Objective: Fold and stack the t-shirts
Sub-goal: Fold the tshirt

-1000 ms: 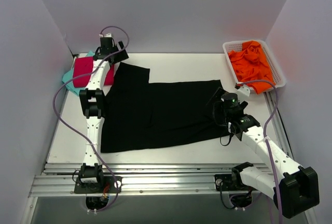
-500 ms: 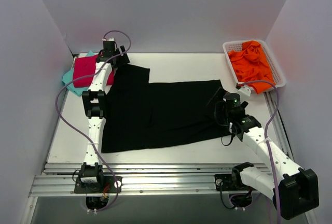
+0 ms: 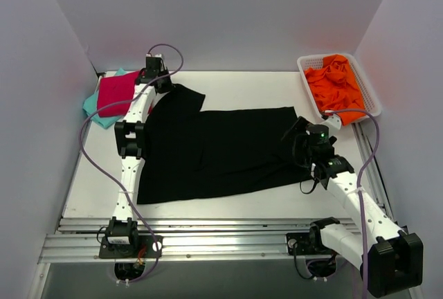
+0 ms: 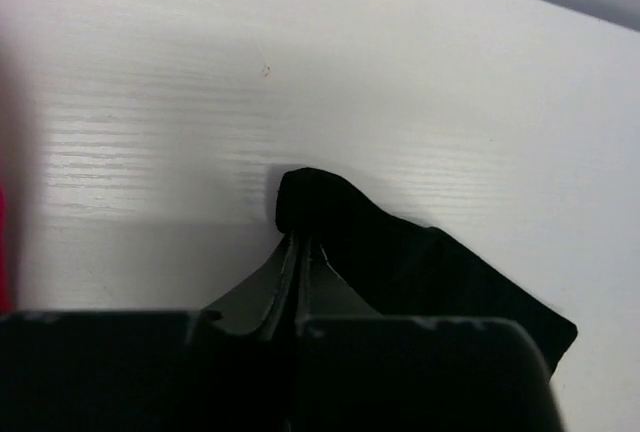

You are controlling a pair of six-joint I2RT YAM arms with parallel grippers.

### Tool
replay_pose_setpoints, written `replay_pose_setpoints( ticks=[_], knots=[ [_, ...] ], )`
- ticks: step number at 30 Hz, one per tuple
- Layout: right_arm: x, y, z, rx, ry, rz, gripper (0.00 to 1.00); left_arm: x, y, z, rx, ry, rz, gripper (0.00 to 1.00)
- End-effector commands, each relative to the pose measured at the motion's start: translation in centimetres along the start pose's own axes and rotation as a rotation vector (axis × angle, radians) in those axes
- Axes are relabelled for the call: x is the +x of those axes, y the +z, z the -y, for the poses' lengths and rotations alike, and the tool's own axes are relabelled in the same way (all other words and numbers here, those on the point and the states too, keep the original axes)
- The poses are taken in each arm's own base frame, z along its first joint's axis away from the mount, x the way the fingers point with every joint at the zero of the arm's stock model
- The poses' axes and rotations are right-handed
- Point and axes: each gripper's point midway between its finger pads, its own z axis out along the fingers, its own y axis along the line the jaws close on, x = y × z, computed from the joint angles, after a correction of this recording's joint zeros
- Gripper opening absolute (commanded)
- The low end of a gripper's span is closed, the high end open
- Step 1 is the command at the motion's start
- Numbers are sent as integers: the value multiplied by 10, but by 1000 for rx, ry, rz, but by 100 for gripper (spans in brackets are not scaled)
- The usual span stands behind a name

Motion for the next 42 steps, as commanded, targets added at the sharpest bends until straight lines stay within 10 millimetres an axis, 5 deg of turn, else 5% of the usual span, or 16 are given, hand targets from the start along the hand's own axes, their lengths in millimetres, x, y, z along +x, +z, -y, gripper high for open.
replay_pose_setpoints(
  ticks=[1, 9, 10, 11, 13, 15, 16, 20, 22, 24, 25, 34, 42],
  knots=[
    [0, 3, -3, -21, -13, 3, 99, 4, 0, -7, -9, 1, -22, 2],
    [9, 16, -1, -1, -27, -30, 99, -17, -20, 14, 127, -1, 31, 2],
    [7, 17, -2, -2, -25, -29, 99, -35, -38, 22, 141, 5, 70, 2],
    [6, 20, -4, 6, -24, -29, 99, -25, -38, 16, 130, -2, 49, 2],
    [2, 25, -5, 17, -19, -21, 99, -47, -59, 27, 156, 4, 109, 2],
    [-3, 39, -9, 47, -18, -25, 99, -40, -66, 28, 168, -6, 96, 2],
    [-6, 44, -10, 62, -16, -22, 99, -55, -79, 37, 198, 0, 138, 2],
    [-21, 80, -15, 146, -11, -3, 98, -55, -98, 49, 261, -27, 157, 2],
    [-44, 95, -28, 150, -4, 47, 98, -53, -107, 56, 296, -32, 170, 2],
    [-43, 121, -16, 234, -27, 36, 98, -53, -113, 58, 311, -37, 184, 2],
    [-62, 129, -27, 227, -21, 68, 98, -47, -116, 57, 312, -43, 173, 2],
    [-53, 212, -10, 328, -26, 10, 98, -22, -133, 55, 357, -96, 175, 2],
    [-56, 253, -16, 341, -39, 9, 97, -7, -149, 54, 367, -103, 180, 2]
  ],
)
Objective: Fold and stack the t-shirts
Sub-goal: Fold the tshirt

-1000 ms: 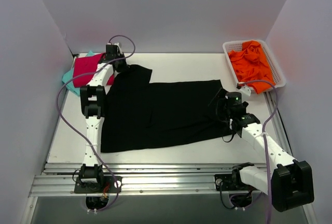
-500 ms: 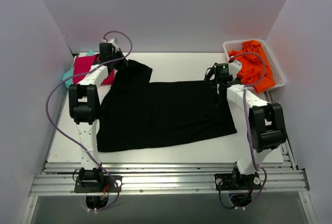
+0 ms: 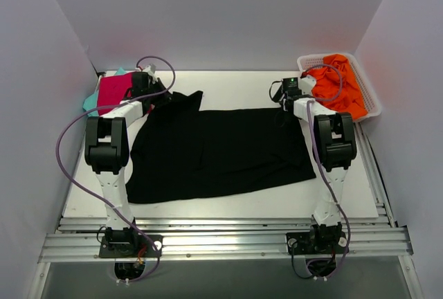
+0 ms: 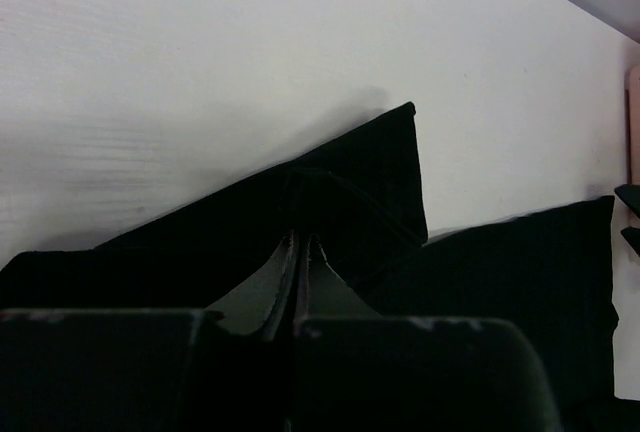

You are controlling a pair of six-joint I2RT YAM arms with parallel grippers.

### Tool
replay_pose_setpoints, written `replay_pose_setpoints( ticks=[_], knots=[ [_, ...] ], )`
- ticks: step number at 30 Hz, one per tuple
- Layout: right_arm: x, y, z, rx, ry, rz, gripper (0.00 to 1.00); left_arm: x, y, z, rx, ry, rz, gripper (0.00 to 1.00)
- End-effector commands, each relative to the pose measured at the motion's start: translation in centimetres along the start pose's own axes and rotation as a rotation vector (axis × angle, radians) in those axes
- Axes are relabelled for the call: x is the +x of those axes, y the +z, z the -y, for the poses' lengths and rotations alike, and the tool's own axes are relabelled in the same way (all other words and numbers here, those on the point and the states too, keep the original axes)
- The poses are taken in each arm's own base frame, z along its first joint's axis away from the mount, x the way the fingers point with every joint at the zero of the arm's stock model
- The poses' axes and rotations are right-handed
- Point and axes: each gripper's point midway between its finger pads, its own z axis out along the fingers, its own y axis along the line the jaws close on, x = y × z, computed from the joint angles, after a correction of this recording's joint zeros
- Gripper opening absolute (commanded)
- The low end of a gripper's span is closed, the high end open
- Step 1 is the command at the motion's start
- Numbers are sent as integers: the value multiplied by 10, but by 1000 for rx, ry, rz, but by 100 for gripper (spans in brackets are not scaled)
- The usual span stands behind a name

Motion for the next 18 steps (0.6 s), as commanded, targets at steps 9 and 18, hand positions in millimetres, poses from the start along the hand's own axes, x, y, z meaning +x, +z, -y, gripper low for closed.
replay_pose_setpoints(
  ticks=[9, 18],
  knots=[
    [-2, 14, 3, 60, -3, 10, 95, -31, -28, 34, 93, 49, 108, 2],
    [14, 26, 29, 127, 17, -15, 80, -21, -26, 29, 93, 41, 89, 2]
  ],
)
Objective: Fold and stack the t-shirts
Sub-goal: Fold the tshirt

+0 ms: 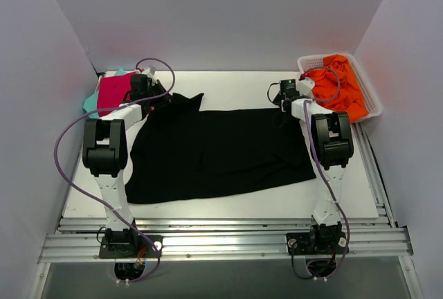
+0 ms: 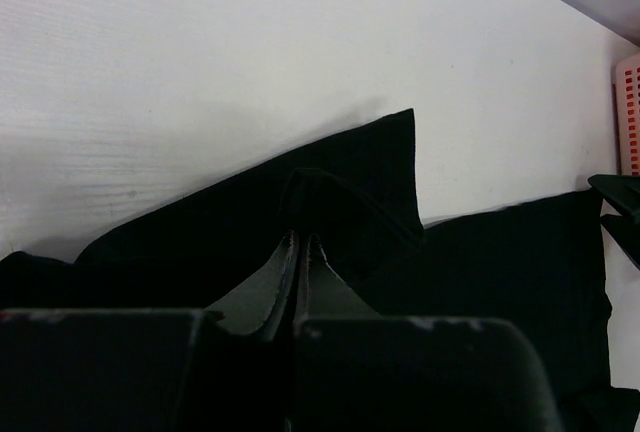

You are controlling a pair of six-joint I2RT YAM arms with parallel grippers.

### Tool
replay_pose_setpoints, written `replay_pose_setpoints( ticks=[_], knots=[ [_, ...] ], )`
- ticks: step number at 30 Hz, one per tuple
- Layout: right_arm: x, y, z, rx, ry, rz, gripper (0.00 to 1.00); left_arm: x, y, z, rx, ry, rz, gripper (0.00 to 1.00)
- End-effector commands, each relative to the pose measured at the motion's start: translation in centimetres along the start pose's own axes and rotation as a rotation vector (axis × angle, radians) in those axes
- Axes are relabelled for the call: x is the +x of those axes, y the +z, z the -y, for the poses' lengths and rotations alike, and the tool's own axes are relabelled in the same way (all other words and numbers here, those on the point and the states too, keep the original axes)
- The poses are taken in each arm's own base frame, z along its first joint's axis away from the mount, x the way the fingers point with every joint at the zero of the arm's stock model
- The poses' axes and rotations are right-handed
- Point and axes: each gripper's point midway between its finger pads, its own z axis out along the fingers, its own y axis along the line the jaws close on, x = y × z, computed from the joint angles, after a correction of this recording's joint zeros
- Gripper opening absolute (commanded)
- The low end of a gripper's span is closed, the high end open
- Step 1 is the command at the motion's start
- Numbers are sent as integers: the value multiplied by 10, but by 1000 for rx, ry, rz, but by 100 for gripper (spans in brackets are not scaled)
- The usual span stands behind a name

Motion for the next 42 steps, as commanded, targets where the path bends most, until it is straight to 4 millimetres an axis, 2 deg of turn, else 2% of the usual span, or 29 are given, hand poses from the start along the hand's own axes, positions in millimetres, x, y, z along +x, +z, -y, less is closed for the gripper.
replay_pose_setpoints(
  ticks=[1, 4, 7, 10, 11, 13, 14, 20, 26, 27, 28, 29, 30, 32, 39, 42],
  knots=[
    [11, 14, 28, 95, 7, -24, 79, -25, -14, 24, 70, 36, 70, 2],
    [14, 21, 29, 102, 6, -37, 67, -23, -15, 22, 67, 39, 63, 2],
    [15, 24, 27, 105, 3, -46, 50, -20, -15, 20, 64, 38, 60, 2],
    [13, 27, 25, 102, 3, -44, 29, -19, -16, 19, 64, 37, 59, 2],
    [14, 28, 23, 94, 5, -50, 16, -19, -16, 18, 61, 38, 61, 2],
    [14, 30, 24, 93, 3, -53, 2, -19, -16, 15, 52, 37, 63, 2],
    [14, 29, 23, 90, 1, -53, 0, -19, -16, 14, 49, 36, 64, 2],
    [15, 27, 23, 81, 1, -58, 0, -21, -15, 8, 30, 37, 73, 2],
    [-1, 20, 12, 52, 20, -30, 0, -28, -23, 18, 45, 43, 92, 2],
    [-12, 19, 7, 45, 32, -12, 2, -30, -25, 20, 47, 46, 97, 2],
    [-12, 17, 9, 61, 24, -20, 12, -30, -26, 21, 50, 47, 99, 2],
    [-16, 17, 8, 62, 23, -16, 38, -30, -27, 22, 50, 47, 99, 2],
    [-24, 17, 3, 56, 30, -1, 46, -30, -27, 21, 48, 47, 98, 2],
    [-23, 19, 4, 72, 22, -6, 54, -31, -28, 21, 47, 47, 99, 2],
    [-24, 30, -3, 73, 19, -13, 54, -27, -25, 18, 45, 45, 90, 2],
    [-13, 44, -1, 92, 3, -39, 53, -27, -25, 18, 45, 46, 87, 2]
  ],
)
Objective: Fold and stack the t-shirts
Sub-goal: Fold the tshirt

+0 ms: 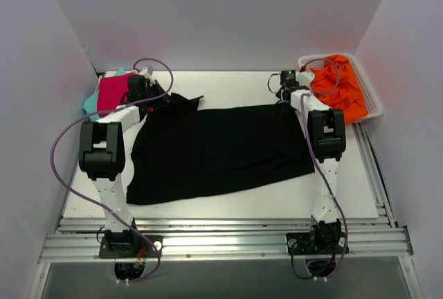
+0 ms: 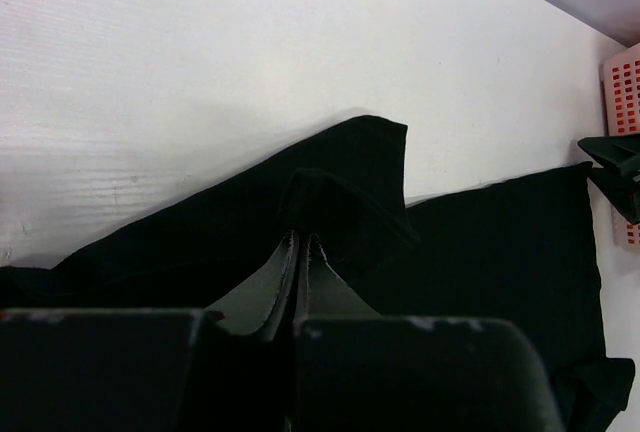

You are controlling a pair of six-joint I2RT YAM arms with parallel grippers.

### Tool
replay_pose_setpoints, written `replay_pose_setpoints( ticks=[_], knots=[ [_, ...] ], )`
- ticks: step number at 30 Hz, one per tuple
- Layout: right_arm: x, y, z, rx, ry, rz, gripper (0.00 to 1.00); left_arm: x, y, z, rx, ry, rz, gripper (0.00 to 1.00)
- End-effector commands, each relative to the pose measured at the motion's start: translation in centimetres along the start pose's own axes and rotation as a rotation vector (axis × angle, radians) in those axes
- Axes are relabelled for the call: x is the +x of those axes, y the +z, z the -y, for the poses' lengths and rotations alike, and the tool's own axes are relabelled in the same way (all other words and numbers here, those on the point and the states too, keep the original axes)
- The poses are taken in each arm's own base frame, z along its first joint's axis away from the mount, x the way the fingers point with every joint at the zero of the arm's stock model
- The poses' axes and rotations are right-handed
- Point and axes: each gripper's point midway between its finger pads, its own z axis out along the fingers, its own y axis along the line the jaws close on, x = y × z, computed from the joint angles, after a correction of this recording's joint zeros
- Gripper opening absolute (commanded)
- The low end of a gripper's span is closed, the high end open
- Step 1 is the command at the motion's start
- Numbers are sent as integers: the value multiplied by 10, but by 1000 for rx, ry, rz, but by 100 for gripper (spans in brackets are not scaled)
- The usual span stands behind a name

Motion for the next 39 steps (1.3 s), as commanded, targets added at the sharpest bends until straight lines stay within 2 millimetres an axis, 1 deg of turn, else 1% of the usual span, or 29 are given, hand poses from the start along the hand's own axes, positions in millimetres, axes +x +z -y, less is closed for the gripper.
replay_pose_setpoints(
  ticks=[1, 2, 4, 5, 7, 9, 10, 11, 14, 16, 17, 18, 19, 21, 22, 23, 24, 25, 29, 34, 39],
  knots=[
    [14, 16, 16, 68, -27, -46, 53, -25, -9, 15, 38, 38, 68, 2],
    [13, 17, 13, 62, -25, -46, 52, -26, -10, 14, 36, 38, 70, 2],
    [24, 25, 16, 74, -39, -74, 51, -25, -10, 15, 39, 41, 68, 2],
    [21, 25, 11, 67, -37, -70, 49, -25, -10, 15, 39, 43, 68, 2],
    [30, 30, 14, 74, -56, -96, 46, -24, -10, 13, 38, 41, 67, 2],
    [35, 33, 14, 74, -72, -113, 38, -22, -9, 10, 37, 38, 62, 2],
    [37, 33, 15, 75, -78, -121, 32, -21, -9, 10, 38, 35, 61, 2],
    [40, 34, 15, 73, -82, -130, 24, -22, -9, 9, 39, 35, 62, 2],
    [48, 34, 18, 66, -94, -156, 9, -18, -6, 4, 40, 23, 51, 2],
    [52, 31, 20, 66, -101, -165, 2, -18, -5, 4, 45, 19, 50, 2],
    [54, 30, 22, 66, -103, -170, 1, -17, -5, 3, 46, 19, 48, 2],
    [51, 27, 21, 61, -97, -164, 1, -17, -5, 2, 44, 17, 50, 2],
    [57, 26, 27, 70, -104, -176, 2, -16, -5, 2, 46, 17, 50, 2],
    [55, 23, 33, 96, -111, -167, 7, -16, -5, 1, 46, 15, 50, 2],
    [52, 22, 37, 116, -112, -158, 20, -16, -5, 1, 47, 16, 51, 2],
    [50, 21, 39, 129, -114, -149, 28, -15, -4, 0, 47, 15, 49, 2],
    [43, 19, 44, 156, -123, -126, 44, -16, -4, 0, 47, 14, 51, 2],
    [40, 18, 47, 170, -126, -116, 49, -15, -4, 0, 47, 14, 49, 2],
    [34, 16, 56, 214, -145, -99, 51, -13, -2, -1, 47, 12, 48, 2],
    [46, 16, 59, 216, -156, -140, 50, -12, -1, -1, 51, 10, 44, 2],
    [54, 9, 55, 216, -188, -147, 48, -14, -1, -3, 55, 5, 49, 2]
  ],
)
